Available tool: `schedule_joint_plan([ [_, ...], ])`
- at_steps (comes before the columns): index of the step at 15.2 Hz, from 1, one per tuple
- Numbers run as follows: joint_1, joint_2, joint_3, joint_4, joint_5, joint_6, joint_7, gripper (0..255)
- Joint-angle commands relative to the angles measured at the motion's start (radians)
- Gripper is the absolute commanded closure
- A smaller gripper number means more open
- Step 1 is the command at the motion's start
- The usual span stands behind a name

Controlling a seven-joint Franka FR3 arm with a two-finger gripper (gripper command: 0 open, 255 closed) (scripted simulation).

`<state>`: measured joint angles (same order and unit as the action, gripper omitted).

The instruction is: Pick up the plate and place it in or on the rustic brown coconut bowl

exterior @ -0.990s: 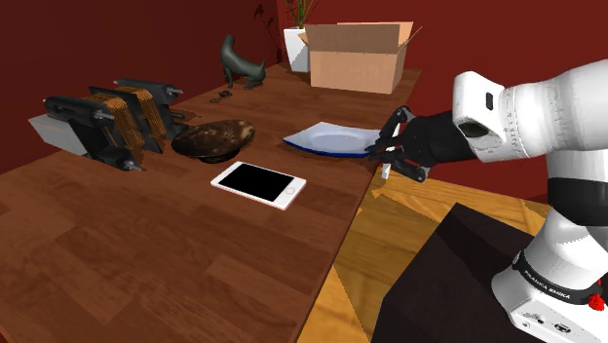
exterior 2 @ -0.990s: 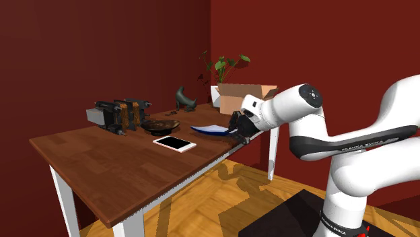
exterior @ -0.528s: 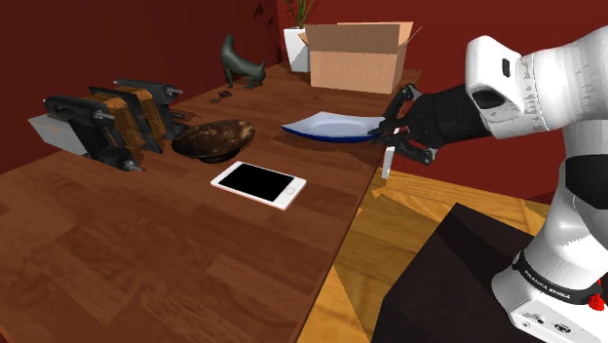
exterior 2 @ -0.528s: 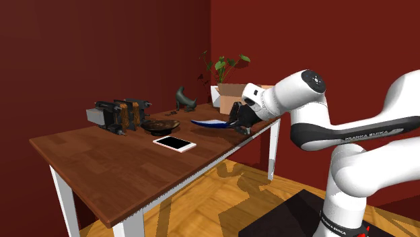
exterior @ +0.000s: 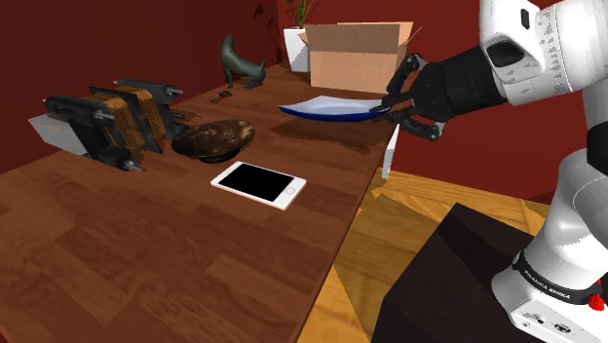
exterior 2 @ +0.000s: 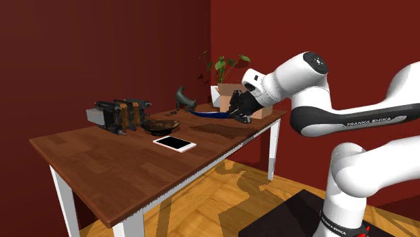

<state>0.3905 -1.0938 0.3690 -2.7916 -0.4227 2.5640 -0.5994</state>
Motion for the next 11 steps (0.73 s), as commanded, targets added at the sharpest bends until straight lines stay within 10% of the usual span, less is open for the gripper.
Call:
schedule_joint_plan([
  [1, 0.003, 0.000, -0.010, 0.016, 0.002, -0.015, -0.013, 255],
  [11, -0.296, 0.430, 0.202, 0.335, -0.099, 0.136, 0.127, 255],
])
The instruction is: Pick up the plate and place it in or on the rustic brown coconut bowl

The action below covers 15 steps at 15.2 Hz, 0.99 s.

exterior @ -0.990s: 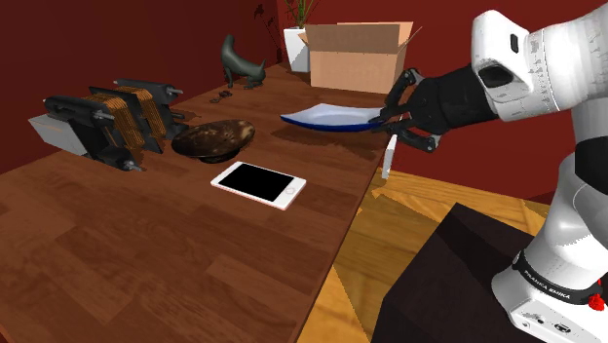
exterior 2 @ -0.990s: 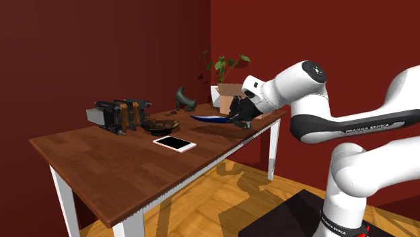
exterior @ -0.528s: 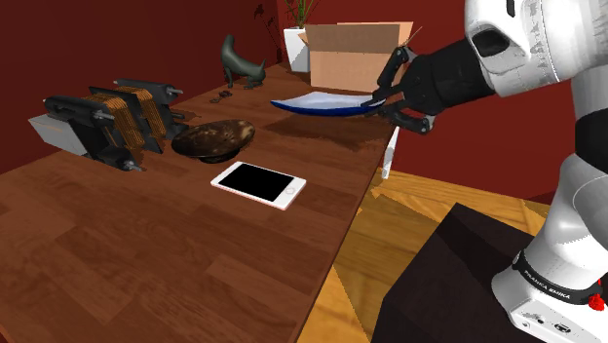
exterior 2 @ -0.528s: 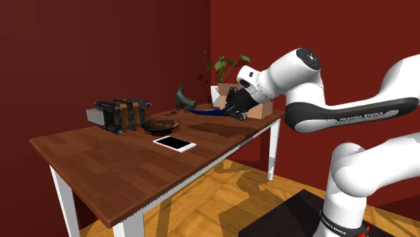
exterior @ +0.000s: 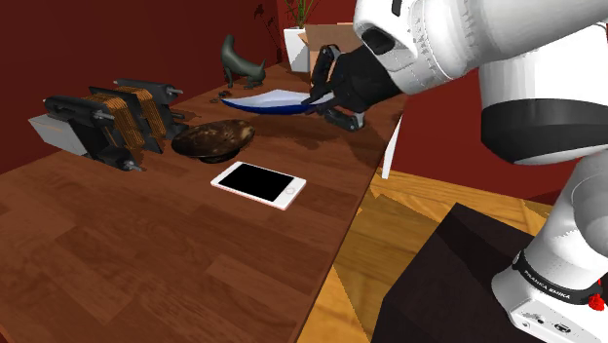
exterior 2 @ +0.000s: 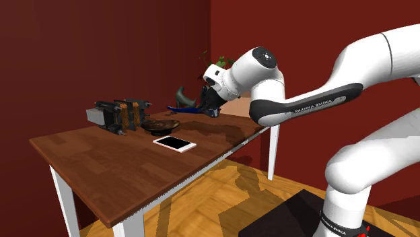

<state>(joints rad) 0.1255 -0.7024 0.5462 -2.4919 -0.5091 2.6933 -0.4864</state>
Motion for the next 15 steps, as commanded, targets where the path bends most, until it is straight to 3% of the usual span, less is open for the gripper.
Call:
schedule_joint_plan([
  [1, -0.065, 0.077, 0.054, 0.073, -0.028, 0.009, 0.030, 255],
  [8, -0.330, 0.357, 0.317, 0.370, -0.203, -0.044, 0.164, 255],
  [11, -0.459, 0.521, 0.487, 0.522, -0.356, -0.129, 0.249, 255],
  [12, -0.507, 0.624, 0.576, 0.596, -0.463, -0.197, 0.297, 255],
  [15, -0.503, 0.641, 0.578, 0.573, -0.517, -0.190, 0.348, 255],
])
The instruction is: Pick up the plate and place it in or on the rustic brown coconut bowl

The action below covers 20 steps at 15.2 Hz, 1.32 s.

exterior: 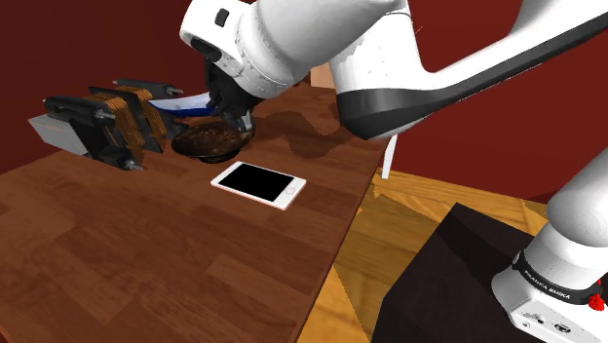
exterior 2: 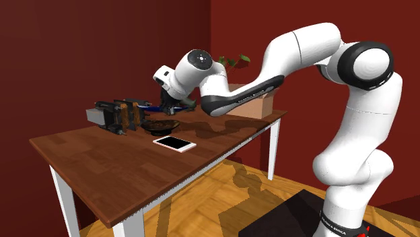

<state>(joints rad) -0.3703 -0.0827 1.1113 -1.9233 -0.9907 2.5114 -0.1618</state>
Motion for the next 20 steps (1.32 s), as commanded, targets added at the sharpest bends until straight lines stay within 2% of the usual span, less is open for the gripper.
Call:
schedule_joint_plan([
  [1, -0.009, 0.028, 0.016, -0.002, -0.054, -0.006, 0.041, 255],
  [13, 0.002, 0.137, 0.042, -0.069, -0.305, -0.028, 0.259, 255],
  [20, 0.005, 0.143, 0.042, -0.071, -0.317, -0.031, 0.268, 255],
])
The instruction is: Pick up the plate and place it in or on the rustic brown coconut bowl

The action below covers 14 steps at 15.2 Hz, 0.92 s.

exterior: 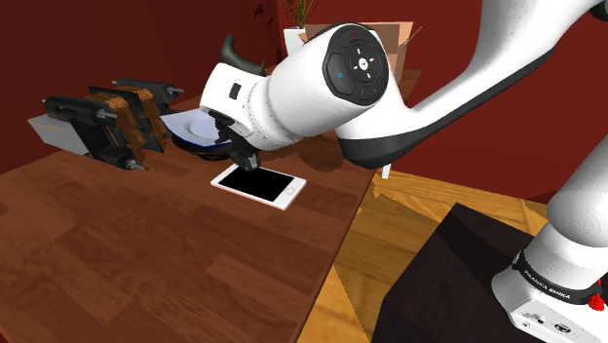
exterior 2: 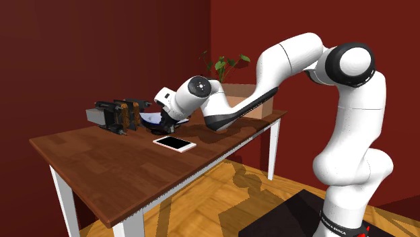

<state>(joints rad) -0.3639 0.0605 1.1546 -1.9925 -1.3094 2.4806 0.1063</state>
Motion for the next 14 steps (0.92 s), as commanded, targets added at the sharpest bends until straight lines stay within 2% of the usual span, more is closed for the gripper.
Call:
schedule_joint_plan([
  [1, -0.002, -0.001, -0.002, -0.002, 0.001, 0.000, 0.000, 255],
  [2, -0.002, -0.001, -0.002, -0.003, 0.001, 0.000, 0.000, 0],
  [7, -0.002, -0.001, -0.002, -0.002, 0.001, 0.000, 0.000, 0],
  [9, -0.031, -0.161, -0.007, -0.058, 0.176, 0.086, -0.071, 0],
  [10, -0.012, -0.234, -0.038, -0.086, 0.267, 0.120, -0.117, 0],
  [11, 0.022, -0.280, -0.074, -0.106, 0.328, 0.135, -0.151, 0],
  [14, 0.038, -0.273, -0.087, -0.105, 0.317, 0.129, -0.145, 0],
])
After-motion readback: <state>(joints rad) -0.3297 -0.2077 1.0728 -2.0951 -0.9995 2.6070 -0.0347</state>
